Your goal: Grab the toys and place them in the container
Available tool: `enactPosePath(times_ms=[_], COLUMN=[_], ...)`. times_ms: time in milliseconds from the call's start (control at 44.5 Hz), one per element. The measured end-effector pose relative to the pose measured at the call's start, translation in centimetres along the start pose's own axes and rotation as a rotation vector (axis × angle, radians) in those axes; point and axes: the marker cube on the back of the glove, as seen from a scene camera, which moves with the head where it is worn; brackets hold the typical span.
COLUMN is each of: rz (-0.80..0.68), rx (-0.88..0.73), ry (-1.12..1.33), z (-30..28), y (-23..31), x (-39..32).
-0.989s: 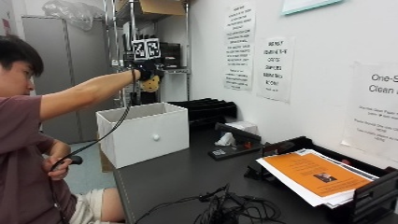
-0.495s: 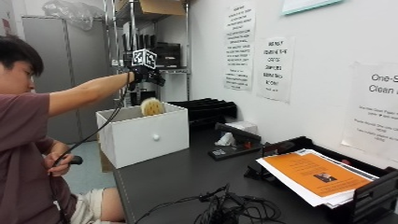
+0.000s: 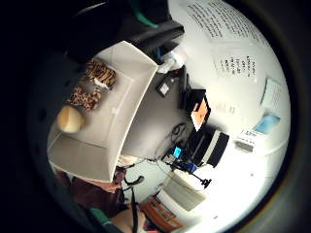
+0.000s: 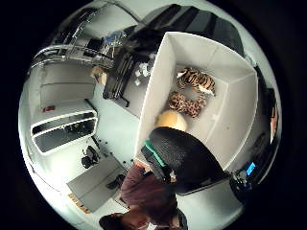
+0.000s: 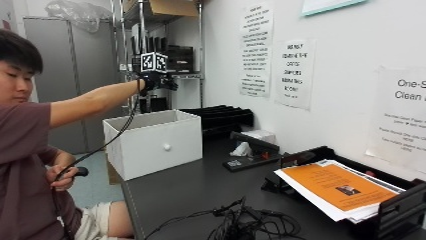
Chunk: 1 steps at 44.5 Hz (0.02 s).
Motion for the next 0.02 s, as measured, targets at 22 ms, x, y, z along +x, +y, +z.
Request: enactPosePath(times_ms=[22], rz=[-0.007], rx=[0.006], ry=[-0.003], z=[0.01], y=[-0.02], x=[-0.03])
